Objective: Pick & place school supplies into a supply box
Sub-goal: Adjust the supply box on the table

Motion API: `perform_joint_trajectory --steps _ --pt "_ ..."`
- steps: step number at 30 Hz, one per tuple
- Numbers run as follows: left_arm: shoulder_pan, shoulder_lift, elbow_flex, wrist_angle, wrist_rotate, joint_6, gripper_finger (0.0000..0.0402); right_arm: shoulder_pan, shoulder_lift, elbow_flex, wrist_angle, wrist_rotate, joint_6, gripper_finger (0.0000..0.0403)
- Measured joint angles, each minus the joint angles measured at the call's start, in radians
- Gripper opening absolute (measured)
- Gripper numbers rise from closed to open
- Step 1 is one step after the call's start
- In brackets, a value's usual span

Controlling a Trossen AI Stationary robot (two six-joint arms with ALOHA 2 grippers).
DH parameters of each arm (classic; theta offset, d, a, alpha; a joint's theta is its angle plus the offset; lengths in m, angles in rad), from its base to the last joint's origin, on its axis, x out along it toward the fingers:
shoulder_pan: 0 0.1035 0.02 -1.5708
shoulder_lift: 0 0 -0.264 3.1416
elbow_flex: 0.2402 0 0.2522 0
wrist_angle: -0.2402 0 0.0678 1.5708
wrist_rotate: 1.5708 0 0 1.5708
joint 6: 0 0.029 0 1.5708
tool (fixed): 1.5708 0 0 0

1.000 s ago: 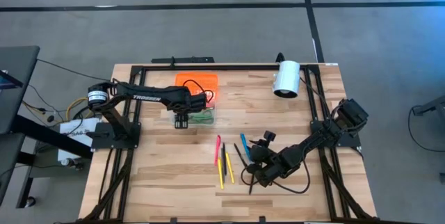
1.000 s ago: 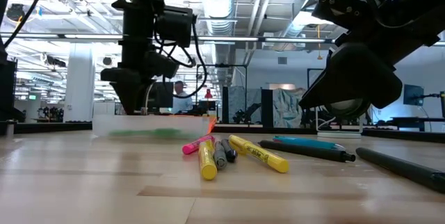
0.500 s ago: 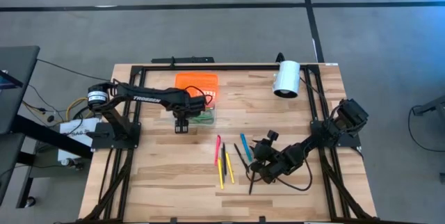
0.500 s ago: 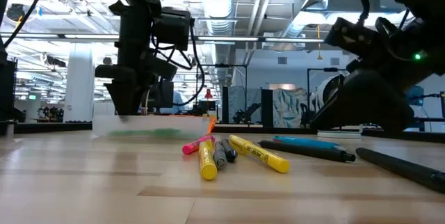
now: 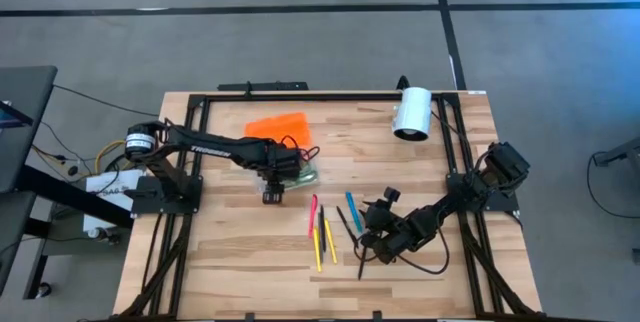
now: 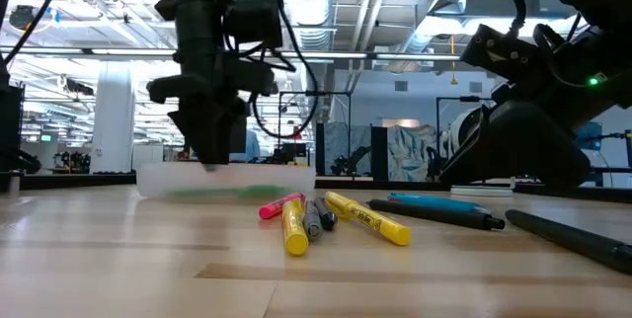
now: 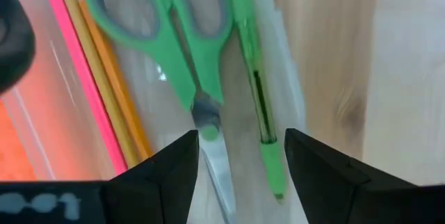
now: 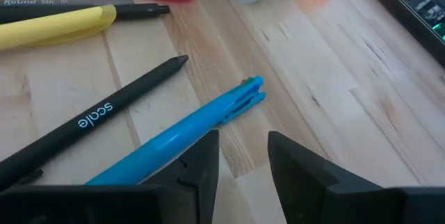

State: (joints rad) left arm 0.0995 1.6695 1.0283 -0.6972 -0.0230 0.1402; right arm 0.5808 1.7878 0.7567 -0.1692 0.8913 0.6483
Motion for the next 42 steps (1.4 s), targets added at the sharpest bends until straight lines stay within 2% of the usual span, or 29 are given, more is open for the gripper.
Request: perform_joint_trajectory --steps 7,13,15,19,21,27,33,42 --pt "-0.028 0.000 0.000 0.115 0.008 0.005 0.0204 0.000 0.000 0.000 0.006 0.000 -0.001 0.0118" --pt "-0.031 0.000 0.000 0.144 -0.001 0.012 0.0204 0.000 0.000 0.007 0.006 0.000 -0.004 0.0118" --pt "-0.031 0.000 0.000 0.142 -0.054 0.021 0.0204 0.000 0.000 0.015 0.006 0.000 -0.023 0.0118" --pt "-0.030 -0.014 0.001 0.096 -0.237 0.023 0.0204 0.000 0.000 0.041 0.005 0.001 -0.095 0.0118" --pt "-0.022 -0.034 0.001 0.073 -0.272 0.023 0.0204 0.000 0.000 0.057 0.001 0.001 -0.130 0.0118" --pt "0.000 -0.058 -0.004 0.028 -0.161 -0.008 0.0204 0.000 0.000 0.089 -0.001 0.001 -0.178 0.0118" --pt "-0.034 0.004 -0.073 0.142 -0.107 -0.011 0.0204 0.000 0.000 0.092 0.001 0.007 -0.178 0.0118" --pt "-0.089 0.033 -0.087 0.305 -0.057 -0.005 0.0204 0.000 0.000 0.098 0.007 0.004 -0.178 0.0118"
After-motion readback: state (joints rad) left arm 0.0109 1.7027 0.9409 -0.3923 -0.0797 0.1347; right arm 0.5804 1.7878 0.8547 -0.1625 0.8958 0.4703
